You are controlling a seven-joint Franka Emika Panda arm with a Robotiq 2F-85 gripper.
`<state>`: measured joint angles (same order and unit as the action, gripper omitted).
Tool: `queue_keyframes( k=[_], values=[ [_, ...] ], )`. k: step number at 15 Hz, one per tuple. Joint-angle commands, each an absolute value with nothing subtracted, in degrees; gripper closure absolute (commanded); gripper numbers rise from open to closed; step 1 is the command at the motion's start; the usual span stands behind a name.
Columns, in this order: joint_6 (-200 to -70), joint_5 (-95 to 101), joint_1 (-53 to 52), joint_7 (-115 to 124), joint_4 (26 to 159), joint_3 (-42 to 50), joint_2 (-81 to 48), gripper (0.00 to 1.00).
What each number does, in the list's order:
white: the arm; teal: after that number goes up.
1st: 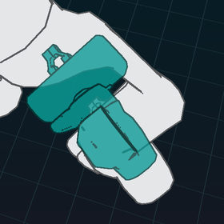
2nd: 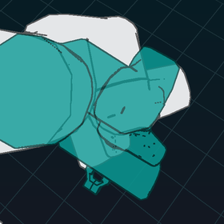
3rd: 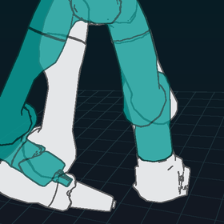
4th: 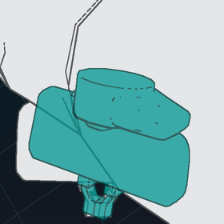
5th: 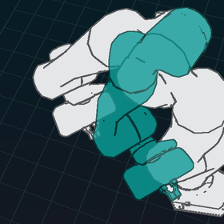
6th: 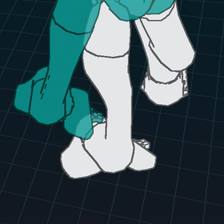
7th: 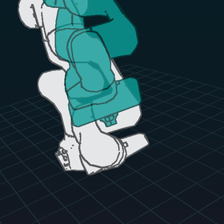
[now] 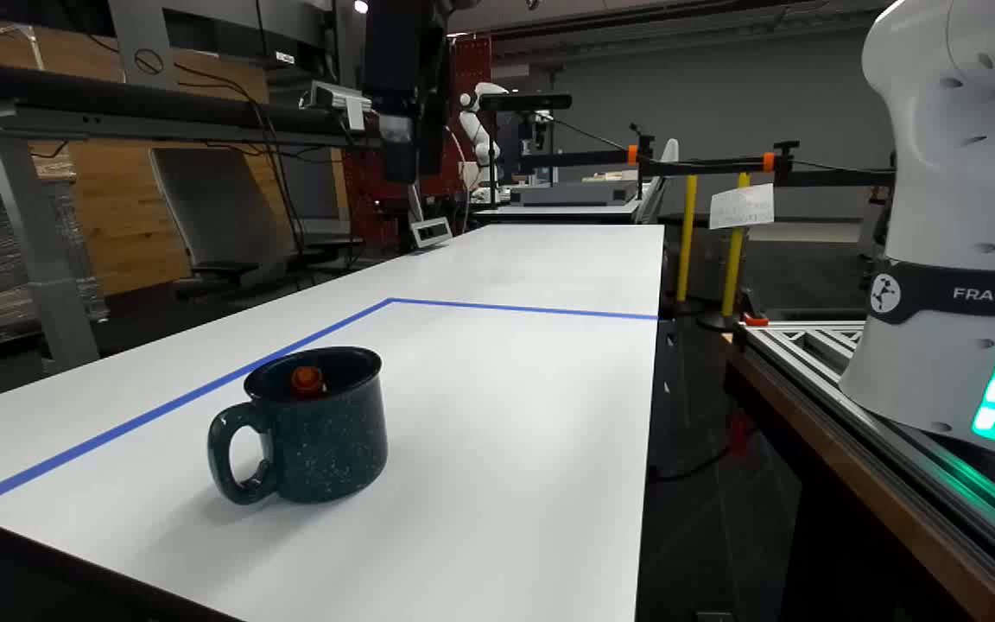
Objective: Remove the marker from the mug
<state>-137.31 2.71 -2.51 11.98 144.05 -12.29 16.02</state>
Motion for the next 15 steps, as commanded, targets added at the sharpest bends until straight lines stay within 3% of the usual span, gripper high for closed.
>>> queue_keyframes(
  k=[1, 6, 15],
  values=[
    [-137.2, 3.1, -3.6, 12.2, 144.0, -11.2, 16.0, 0.00],
    [-138.0, 0.7, -2.7, 16.7, 142.3, -10.5, 12.6, 0.00],
    [-136.8, -24.3, -3.0, 15.6, 134.9, -4.0, -0.3, 0.00]
  ],
)
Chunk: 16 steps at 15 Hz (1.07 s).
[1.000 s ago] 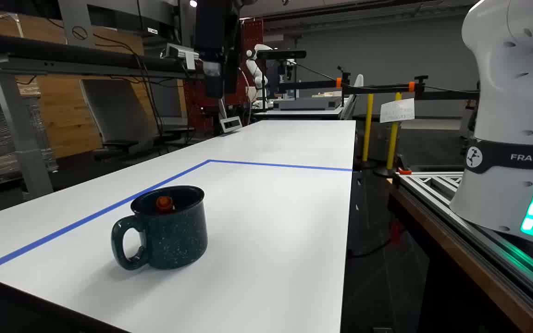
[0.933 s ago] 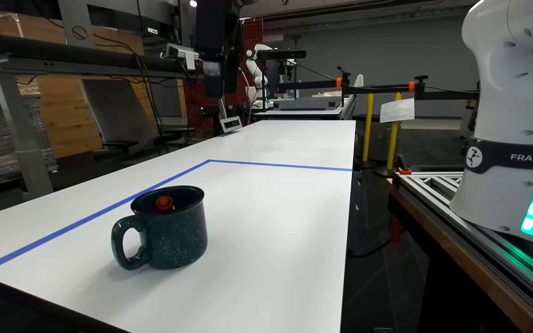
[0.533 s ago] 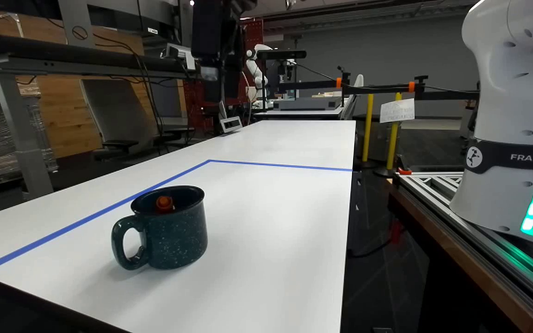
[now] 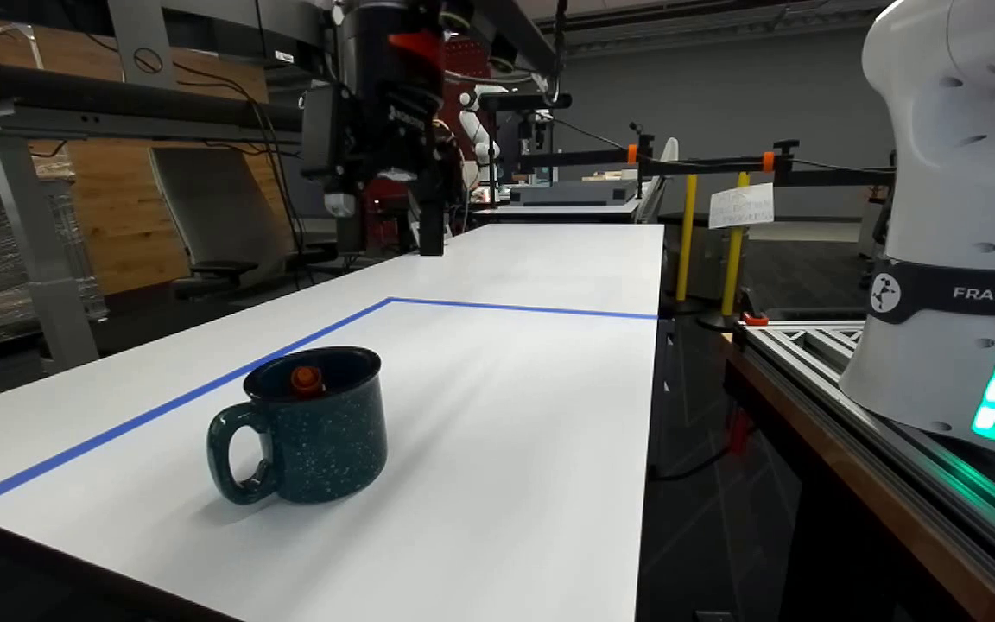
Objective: Remove the marker from the mug
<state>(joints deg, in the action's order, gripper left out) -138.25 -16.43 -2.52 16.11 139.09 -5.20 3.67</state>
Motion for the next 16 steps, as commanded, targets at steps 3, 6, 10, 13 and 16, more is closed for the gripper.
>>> queue_keyframes(
  k=[3, 6, 10, 13, 16],
  values=[
    [-136.4, -33.5, -2.7, 16.2, 131.8, -3.8, -3.3, 0.00],
    [-136.7, -41.4, -2.4, 17.9, 129.5, -4.0, -6.3, 0.00],
    [-137.6, -45.8, -2.5, 24.9, 128.2, -3.5, -9.2, 0.00],
    [-136.5, -46.3, -2.3, 28.3, 127.0, -2.8, -10.3, 0.00],
    [-132.1, -45.2, -1.7, 30.8, 125.3, -1.9, -11.3, 0.00]
  ],
)
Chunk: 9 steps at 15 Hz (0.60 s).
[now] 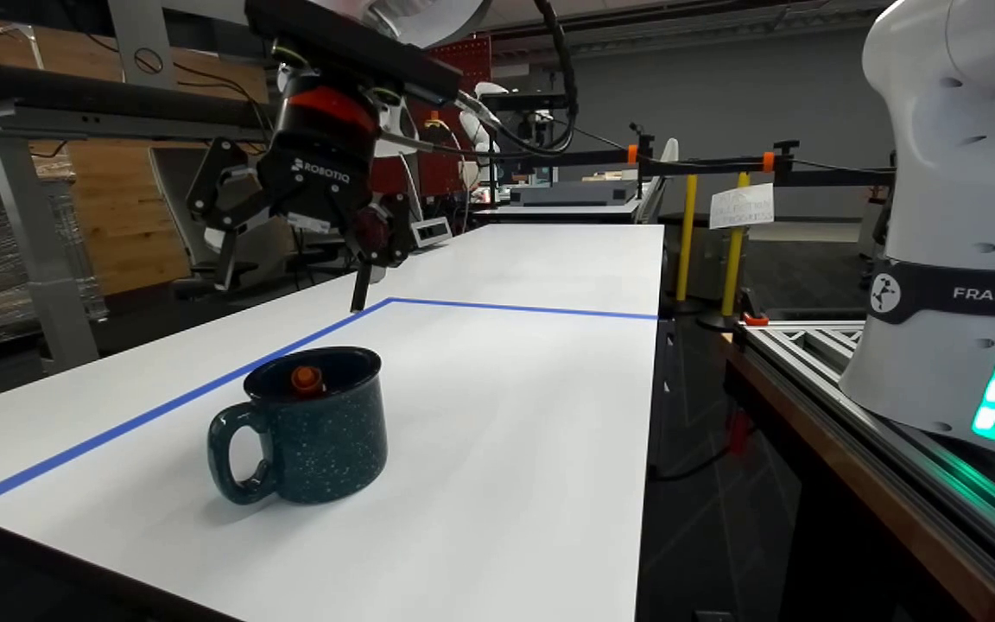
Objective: Remove the marker from the mug
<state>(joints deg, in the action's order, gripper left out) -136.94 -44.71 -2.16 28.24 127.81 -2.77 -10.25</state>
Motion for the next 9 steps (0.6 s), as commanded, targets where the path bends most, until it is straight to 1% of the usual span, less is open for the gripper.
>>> queue_keyframes(
  k=[1, 4, 9],
  values=[
    [-130.1, -45.1, -1.5, 31.3, 124.8, -1.7, -11.6, 0.00],
    [-126.2, -43.9, -1.5, 32.4, 123.7, -1.0, -12.3, 0.00],
    [-127.4, -43.7, -1.9, 33.9, 123.1, -0.3, -14.1, 0.00]
  ],
)
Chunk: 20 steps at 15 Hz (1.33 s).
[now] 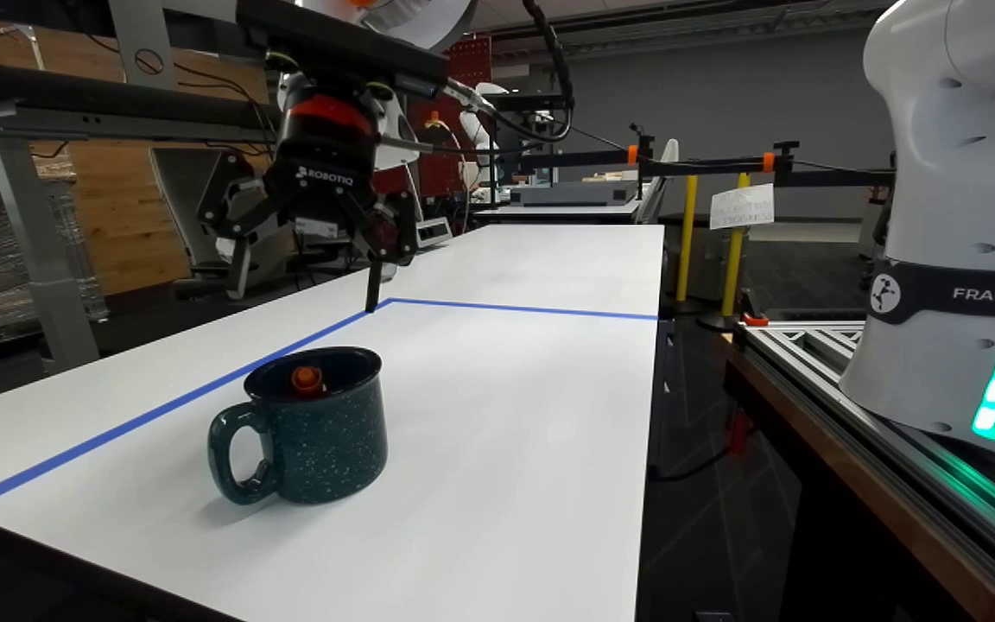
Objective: Remove the marker from the mug
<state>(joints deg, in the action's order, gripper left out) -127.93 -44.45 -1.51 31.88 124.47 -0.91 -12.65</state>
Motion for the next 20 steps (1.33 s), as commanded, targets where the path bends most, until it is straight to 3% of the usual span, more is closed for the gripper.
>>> queue_keyframes(
  k=[1, 2, 8, 20],
  values=[
    [-127.5, -43.9, -1.8, 34.0, 123.1, -0.3, -14.5, 0.04],
    [-127.7, -44.2, -1.8, 34.0, 123.1, -0.2, -14.9, 0.23],
    [-127.2, -45.2, -1.6, 33.6, 122.4, 0.0, -16.6, 0.51],
    [-127.2, -47.5, -1.3, 32.8, 121.6, -0.2, -18.7, 0.59]
  ],
)
